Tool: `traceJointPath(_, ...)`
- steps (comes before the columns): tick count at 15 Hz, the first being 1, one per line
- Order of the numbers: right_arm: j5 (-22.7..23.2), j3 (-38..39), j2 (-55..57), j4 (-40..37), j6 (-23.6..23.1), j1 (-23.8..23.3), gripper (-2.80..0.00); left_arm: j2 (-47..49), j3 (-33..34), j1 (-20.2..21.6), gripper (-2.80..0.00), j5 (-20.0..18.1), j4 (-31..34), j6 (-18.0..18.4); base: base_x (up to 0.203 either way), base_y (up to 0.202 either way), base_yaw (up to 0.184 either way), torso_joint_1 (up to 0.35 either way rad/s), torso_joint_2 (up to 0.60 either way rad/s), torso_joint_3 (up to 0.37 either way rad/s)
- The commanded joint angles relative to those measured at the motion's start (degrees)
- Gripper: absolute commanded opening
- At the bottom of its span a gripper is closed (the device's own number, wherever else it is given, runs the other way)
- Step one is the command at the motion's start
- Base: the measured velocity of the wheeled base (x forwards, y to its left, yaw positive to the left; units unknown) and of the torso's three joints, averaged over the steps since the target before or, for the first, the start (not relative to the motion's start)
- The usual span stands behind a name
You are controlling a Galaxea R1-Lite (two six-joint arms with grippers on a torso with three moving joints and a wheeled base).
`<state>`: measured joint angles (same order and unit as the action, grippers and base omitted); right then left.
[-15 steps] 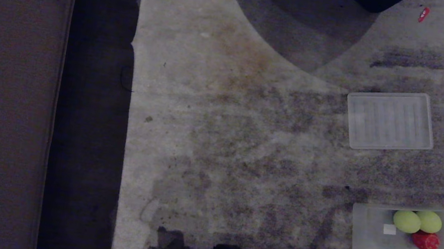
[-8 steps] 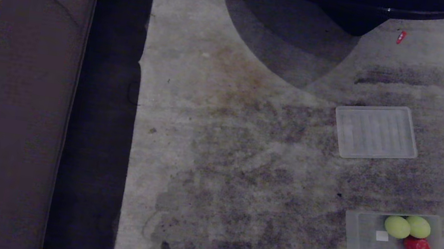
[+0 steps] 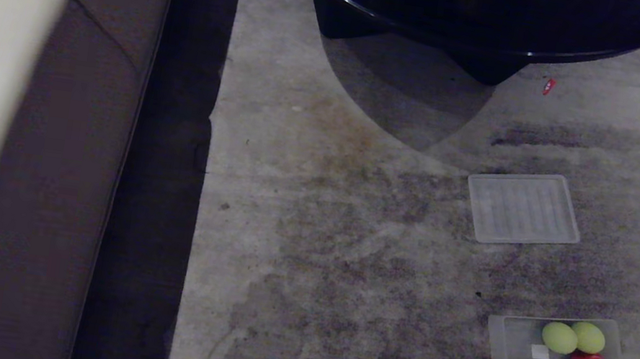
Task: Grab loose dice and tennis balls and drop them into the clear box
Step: Put the toys in the box
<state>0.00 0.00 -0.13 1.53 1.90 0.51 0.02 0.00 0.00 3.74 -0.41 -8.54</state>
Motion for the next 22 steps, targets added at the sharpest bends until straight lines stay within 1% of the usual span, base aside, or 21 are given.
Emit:
traceJointPath(1,0.00,0.62,0.05,0.05,0.03,0.02,-2.80,-0.02,0.00,0.00,-2.80,0.04,-0.03,-0.07,0.000,0.000,0.000,0.002,0.01,0.200)
traceJointPath(22,0.00,0.62,0.05,0.05,0.03,0.02,-2.80,-0.11,0.00,0.00,-2.80,0.04,-0.03,-0.07,0.000,0.000,0.000,0.002,0.00,0.201)
